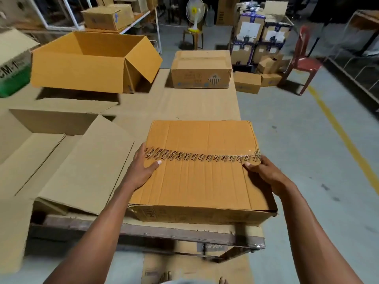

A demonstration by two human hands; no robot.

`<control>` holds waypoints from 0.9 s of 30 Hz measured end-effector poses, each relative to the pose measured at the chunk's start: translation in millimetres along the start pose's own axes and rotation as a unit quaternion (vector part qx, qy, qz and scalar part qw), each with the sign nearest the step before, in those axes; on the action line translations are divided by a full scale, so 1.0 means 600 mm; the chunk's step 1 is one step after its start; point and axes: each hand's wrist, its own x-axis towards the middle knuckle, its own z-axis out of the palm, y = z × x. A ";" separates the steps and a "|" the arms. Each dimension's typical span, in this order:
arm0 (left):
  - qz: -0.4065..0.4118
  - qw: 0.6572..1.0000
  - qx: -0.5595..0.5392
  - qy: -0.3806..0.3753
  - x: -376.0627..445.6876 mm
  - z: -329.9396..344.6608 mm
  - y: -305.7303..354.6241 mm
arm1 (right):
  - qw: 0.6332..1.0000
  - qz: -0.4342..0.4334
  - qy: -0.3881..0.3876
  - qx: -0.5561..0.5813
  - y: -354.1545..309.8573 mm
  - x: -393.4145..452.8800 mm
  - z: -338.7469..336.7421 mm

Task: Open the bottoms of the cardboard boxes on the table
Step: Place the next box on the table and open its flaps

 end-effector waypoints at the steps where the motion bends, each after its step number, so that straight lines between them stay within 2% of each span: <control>1: -0.018 1.000 -0.012 0.000 0.001 0.000 -0.004 | 1.000 -0.001 -0.013 0.012 0.001 -0.002 -0.003; 6: -0.072 0.991 -0.114 -0.018 -0.008 -0.006 0.004 | 0.998 -0.018 -0.035 0.042 0.012 -0.014 -0.014; 13: -0.077 0.987 -0.136 -0.024 -0.017 -0.008 0.012 | 0.998 -0.043 -0.007 0.047 0.008 -0.030 -0.009; 17: -0.047 0.986 -0.159 -0.005 -0.020 -0.017 0.015 | 0.994 -0.077 0.012 0.078 0.012 -0.037 -0.018; 23: 0.045 0.980 -0.175 0.078 -0.024 -0.041 0.055 | 0.979 -0.156 0.051 0.122 -0.020 -0.049 -0.039; 27: 0.058 0.972 -0.199 0.109 -0.017 -0.046 0.058 | 0.972 -0.184 0.066 0.133 -0.024 -0.045 -0.040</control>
